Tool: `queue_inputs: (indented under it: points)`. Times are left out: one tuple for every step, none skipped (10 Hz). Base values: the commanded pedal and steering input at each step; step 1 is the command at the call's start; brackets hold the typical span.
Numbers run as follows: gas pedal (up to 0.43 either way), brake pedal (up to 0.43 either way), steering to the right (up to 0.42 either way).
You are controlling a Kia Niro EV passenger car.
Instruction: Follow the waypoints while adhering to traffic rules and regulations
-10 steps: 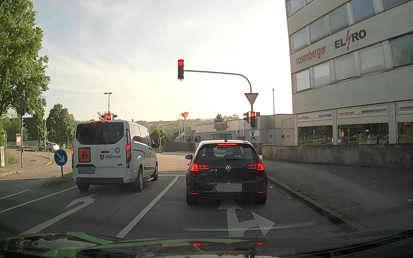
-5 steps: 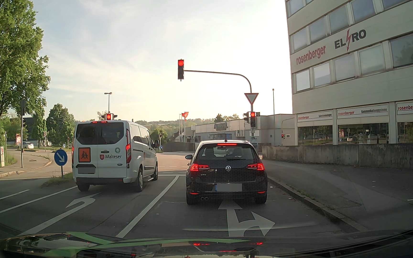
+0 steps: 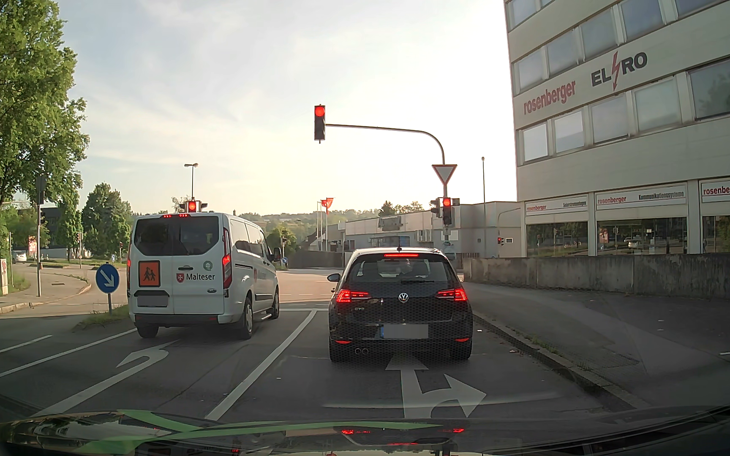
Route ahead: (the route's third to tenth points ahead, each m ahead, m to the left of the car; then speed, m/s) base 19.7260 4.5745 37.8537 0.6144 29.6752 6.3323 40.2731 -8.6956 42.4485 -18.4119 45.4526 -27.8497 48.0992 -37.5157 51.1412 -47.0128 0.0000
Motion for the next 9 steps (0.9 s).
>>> queue_inputs:
  points:
    - [0.0, 0.549, -0.021]
    - [0.0, 0.543, -0.021]
    - [0.0, 0.543, -0.021]
    - [0.0, 0.543, -0.021]
    - [0.0, 0.549, -0.021]
    - [0.0, 0.543, -0.021]
    - [0.0, 0.543, -0.021]
    - [0.0, 0.543, -0.021]
    - [0.0, 0.543, -0.021]
